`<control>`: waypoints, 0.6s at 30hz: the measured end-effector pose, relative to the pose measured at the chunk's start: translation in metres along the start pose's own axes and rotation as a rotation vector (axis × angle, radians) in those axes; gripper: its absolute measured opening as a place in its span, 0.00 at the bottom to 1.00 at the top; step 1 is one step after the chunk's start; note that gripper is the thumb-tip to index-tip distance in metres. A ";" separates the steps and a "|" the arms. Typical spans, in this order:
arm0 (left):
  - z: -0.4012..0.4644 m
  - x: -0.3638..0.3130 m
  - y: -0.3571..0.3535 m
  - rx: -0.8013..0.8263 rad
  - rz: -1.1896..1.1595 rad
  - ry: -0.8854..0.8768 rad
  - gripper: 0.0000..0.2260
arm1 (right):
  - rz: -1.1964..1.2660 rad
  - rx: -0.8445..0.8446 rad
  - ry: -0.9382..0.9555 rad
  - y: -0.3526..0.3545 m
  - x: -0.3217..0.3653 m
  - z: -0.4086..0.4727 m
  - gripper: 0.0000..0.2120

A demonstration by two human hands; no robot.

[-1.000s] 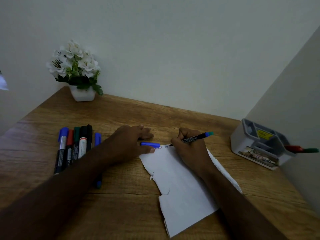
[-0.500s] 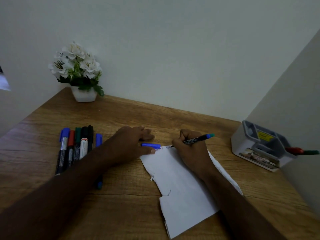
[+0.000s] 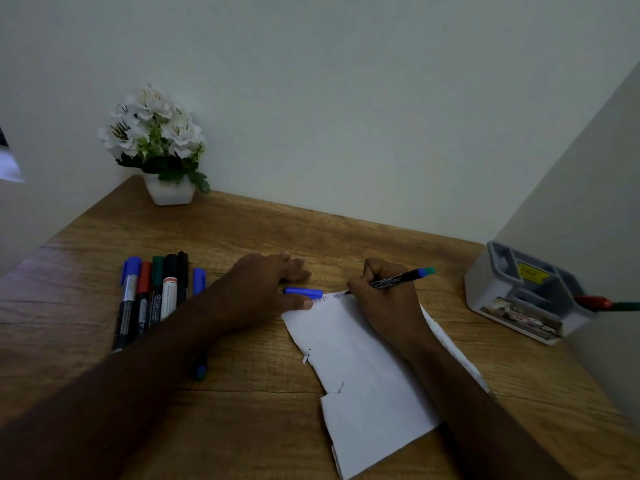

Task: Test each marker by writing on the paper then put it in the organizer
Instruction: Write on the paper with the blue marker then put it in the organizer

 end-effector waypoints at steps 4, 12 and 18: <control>0.000 0.000 0.001 -0.019 -0.019 0.000 0.26 | -0.005 0.014 -0.001 -0.002 0.000 0.000 0.17; -0.001 0.000 0.001 -0.014 -0.006 -0.001 0.27 | 0.016 -0.005 -0.001 0.001 0.001 0.001 0.18; 0.000 0.000 0.000 0.002 0.016 0.008 0.26 | 0.007 -0.008 -0.004 0.001 0.001 0.000 0.19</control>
Point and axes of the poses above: each hand's wrist, its own z-axis towards the middle knuckle, its own y-axis out of the back of the hand, x = y × z, the point moved 9 cm from there along z, towards the middle knuckle
